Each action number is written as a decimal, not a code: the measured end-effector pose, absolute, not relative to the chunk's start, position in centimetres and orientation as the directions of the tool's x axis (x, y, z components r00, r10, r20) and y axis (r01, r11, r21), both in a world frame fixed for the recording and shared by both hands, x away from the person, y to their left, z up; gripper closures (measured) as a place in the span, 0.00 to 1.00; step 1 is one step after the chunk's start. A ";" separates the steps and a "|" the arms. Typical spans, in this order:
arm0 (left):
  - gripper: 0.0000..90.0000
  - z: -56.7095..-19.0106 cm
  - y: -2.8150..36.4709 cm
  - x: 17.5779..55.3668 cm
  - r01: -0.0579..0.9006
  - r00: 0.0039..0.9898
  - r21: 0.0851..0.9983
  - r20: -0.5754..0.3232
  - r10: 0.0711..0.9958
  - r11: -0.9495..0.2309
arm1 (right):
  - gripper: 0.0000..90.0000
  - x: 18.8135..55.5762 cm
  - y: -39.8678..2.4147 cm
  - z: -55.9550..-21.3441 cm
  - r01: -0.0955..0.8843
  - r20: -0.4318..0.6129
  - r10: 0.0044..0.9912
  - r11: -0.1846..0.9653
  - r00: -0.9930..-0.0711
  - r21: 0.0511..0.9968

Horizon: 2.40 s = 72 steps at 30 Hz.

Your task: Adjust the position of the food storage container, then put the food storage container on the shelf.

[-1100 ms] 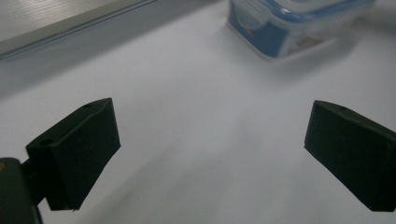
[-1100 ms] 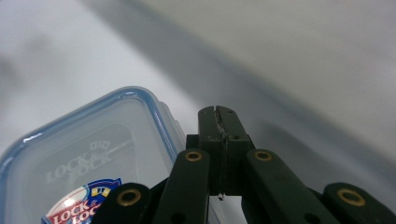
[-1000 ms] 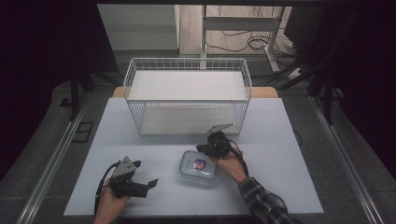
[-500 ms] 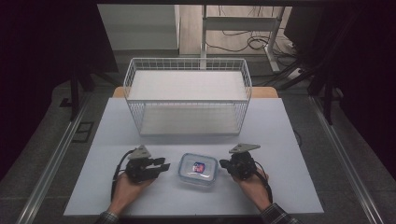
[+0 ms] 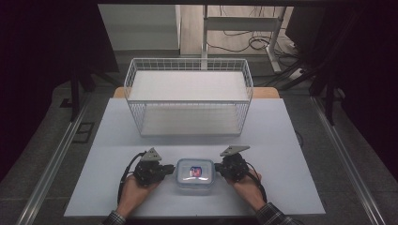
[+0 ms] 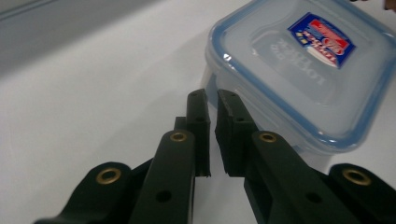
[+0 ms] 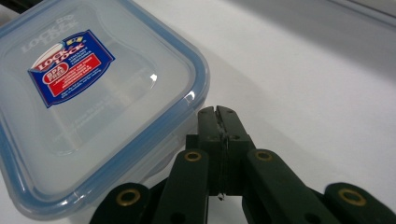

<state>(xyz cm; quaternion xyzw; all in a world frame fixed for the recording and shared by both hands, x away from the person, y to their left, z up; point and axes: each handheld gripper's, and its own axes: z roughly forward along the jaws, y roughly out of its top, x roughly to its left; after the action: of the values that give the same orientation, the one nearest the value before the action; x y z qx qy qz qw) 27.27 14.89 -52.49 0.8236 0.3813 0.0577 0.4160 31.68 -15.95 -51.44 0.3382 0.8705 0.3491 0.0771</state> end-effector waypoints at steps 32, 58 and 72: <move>0.19 -50.4 15.6 25.9 0.571 0.697 0.786 -0.311 0.647 -0.238 | 0.34 28.7 -17.5 -48.0 0.477 0.109 0.608 0.485 -0.786 0.732; 0.54 -52.7 15.0 26.4 0.704 0.690 0.652 -0.534 0.489 -0.281 | 0.58 29.2 -17.6 -50.4 0.671 0.469 0.491 0.416 -0.734 0.614; 0.64 -53.5 16.2 27.0 0.752 0.634 0.642 -0.642 0.431 -0.150 | 0.66 29.6 -18.9 -51.0 0.740 0.599 0.446 0.288 -0.665 0.607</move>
<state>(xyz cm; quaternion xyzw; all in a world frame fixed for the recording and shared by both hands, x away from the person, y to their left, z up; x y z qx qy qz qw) 27.03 16.25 -53.48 0.7423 0.3982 -0.1555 0.5159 29.62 -18.88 -50.97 0.3772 0.7867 0.4623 -0.1589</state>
